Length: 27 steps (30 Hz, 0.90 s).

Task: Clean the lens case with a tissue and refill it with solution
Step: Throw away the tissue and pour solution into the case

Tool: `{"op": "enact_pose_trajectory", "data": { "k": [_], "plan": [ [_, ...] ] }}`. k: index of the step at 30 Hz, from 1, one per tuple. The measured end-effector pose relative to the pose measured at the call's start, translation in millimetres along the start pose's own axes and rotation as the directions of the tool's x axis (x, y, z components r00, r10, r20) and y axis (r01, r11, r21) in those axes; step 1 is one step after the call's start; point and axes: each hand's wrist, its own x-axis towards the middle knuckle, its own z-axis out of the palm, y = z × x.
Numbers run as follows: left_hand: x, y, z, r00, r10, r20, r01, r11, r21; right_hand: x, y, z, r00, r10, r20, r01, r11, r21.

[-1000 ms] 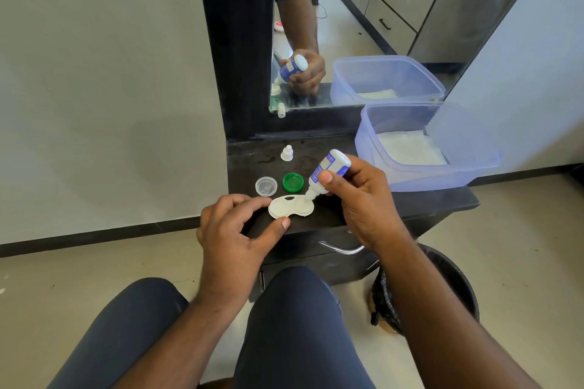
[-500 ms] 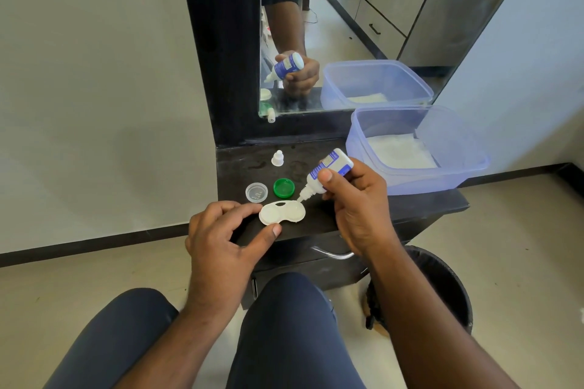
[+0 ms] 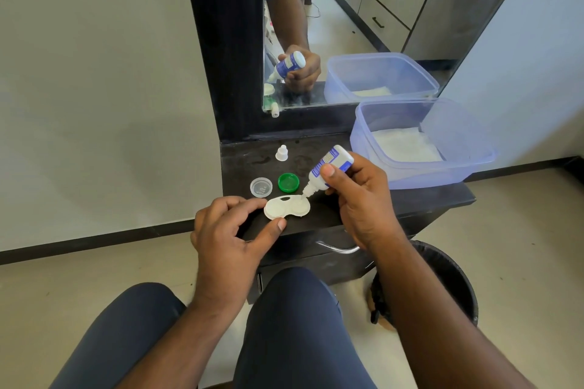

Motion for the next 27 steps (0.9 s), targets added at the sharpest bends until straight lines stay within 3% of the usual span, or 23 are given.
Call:
{"op": "enact_pose_trajectory", "data": {
  "k": [20,27],
  "plan": [
    [-0.1,-2.7,0.4,1.0,0.01,-0.004,-0.01,1.0,0.004,1.7,5.5,-0.7,1.0,-0.018,-0.003,0.018,0.996,-0.088],
    [-0.6,-4.4,1.2,1.0,0.0,0.007,0.0,1.0,0.013,0.3,1.5,0.9,1.0,-0.012,-0.026,0.012,1.0,-0.022]
  ]
}}
